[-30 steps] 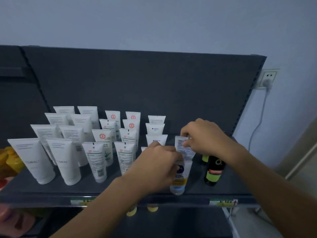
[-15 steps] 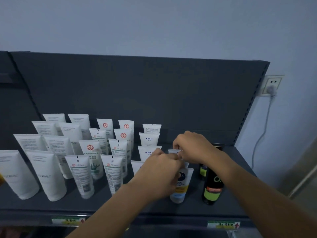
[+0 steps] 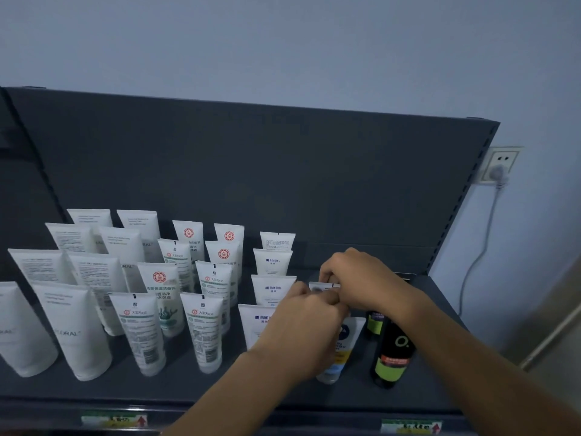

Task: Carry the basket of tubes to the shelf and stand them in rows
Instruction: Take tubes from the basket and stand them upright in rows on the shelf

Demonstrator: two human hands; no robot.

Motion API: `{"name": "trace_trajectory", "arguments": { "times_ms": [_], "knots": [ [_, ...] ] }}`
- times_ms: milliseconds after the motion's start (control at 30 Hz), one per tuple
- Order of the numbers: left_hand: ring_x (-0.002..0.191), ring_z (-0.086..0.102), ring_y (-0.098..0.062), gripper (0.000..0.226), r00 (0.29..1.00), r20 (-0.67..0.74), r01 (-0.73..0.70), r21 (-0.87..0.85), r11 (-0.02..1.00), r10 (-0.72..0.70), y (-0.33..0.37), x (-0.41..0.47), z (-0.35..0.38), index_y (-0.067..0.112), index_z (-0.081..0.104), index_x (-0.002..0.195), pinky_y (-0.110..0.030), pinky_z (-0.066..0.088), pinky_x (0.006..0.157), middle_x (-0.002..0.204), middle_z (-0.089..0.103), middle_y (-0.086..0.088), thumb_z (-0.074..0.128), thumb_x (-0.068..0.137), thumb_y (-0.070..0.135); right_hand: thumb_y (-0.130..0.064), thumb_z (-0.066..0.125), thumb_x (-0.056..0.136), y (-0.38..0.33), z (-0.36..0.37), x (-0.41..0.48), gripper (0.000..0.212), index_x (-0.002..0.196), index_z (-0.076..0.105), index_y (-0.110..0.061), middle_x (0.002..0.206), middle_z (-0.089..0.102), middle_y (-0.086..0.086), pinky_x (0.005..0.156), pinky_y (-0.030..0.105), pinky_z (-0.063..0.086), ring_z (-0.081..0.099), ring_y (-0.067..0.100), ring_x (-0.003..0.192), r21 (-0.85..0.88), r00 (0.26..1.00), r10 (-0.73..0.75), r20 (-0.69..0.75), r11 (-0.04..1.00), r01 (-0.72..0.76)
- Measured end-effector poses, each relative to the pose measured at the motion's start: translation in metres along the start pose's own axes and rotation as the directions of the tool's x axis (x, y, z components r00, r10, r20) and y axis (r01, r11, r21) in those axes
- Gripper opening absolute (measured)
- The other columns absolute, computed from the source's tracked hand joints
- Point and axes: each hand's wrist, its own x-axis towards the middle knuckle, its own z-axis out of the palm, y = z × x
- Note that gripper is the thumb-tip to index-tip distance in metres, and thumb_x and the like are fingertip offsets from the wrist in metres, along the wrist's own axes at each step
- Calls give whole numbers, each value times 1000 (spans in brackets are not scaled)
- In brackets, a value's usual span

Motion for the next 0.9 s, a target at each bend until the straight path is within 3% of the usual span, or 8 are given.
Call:
{"name": "trace_trajectory", "arguments": {
  "times_ms": [233,367,433,500,767,900],
  "knots": [
    [90,62,-20,36,993,-109,50,-23,999,-52,-8,-15,-10,18,61,114,-31,41,84,107,64,2,61,80,29,-31,68,88,-8,-13,-8,12,100,72,-31,89,71,-16,78,30,56,65,3,85,86,994,23,-106,996,-14],
    [87,60,-20,34,982,-151,111,-43,993,-116,-34,-37,-47,22,62,113,-31,43,82,99,62,4,60,81,34,-42,68,89,-27,-22,-15,15,99,70,-32,87,70,-17,79,32,57,65,1,84,108,984,45,-174,994,-27],
    [96,59,-17,31,972,-179,140,-68,988,-150,-54,-53,-70,25,61,116,-30,43,89,108,61,8,55,88,38,-44,65,90,-42,-26,-18,17,103,68,-33,94,70,-17,81,33,57,65,4,89,108,979,55,-198,994,-34],
    [101,58,-14,34,959,-214,168,-87,982,-183,-76,-72,-94,27,61,122,-27,41,93,115,61,12,55,91,38,-45,62,92,-59,-30,-22,18,105,67,-34,100,68,-18,83,34,56,64,5,93,113,972,68,-223,993,-43],
    [86,59,-5,28,945,-202,229,-151,962,-257,-173,-167,-166,33,64,116,-23,47,78,107,61,21,62,89,37,-37,62,91,-161,-31,-49,13,103,66,-35,93,59,-25,79,22,48,57,-3,91,205,910,166,-381,974,-92],
    [92,61,-7,26,937,-186,266,-170,949,-296,-225,-230,-179,35,65,113,-24,49,77,106,60,24,66,87,37,-34,65,90,-229,-24,-52,11,100,68,-33,94,64,-24,81,27,52,61,1,93,231,883,185,-432,969,-90]
  ]
}}
